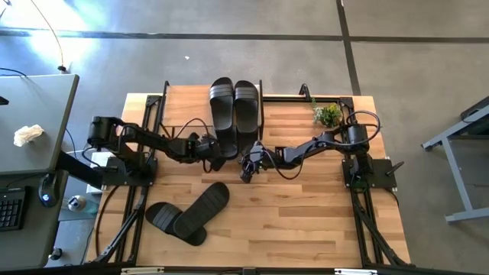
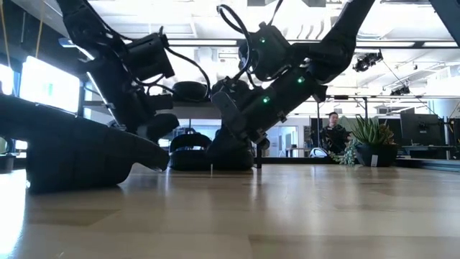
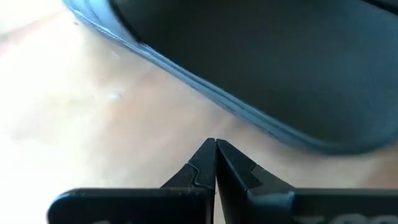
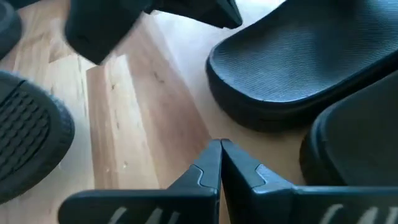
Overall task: Pick and place slides into the shelf
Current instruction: Adjust the black slipper under the shelf
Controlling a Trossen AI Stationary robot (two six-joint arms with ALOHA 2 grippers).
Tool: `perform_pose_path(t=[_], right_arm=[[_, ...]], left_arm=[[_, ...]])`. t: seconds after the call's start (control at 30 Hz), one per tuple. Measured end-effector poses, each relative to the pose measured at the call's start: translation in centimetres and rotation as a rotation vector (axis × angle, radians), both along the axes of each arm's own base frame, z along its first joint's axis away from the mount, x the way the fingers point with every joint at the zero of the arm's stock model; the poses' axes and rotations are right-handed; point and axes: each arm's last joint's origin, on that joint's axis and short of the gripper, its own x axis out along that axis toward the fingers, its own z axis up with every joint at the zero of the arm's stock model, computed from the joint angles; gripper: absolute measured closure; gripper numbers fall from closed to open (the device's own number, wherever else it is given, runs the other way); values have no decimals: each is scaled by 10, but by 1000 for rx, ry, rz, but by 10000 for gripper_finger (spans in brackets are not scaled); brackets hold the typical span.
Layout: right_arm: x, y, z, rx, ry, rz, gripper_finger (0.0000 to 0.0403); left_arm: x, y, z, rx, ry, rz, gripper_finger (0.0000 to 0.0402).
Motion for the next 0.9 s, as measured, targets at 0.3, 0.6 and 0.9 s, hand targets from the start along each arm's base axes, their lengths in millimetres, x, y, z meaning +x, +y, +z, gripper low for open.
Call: perform_pose_path(t=[0.3,0.6,0.9], right_arm=[[0,56,5,-246,-26,181,403],[25,59,-20,-217,-76,-8,403],[57,58,-3,-377,35,-139,403]], left_arm=[[-1,-48,27,-11,-54,-226,401],[-20,-89,48,-28,-57,-383,401],[-27,-103,50,-54,-67,-386,401]])
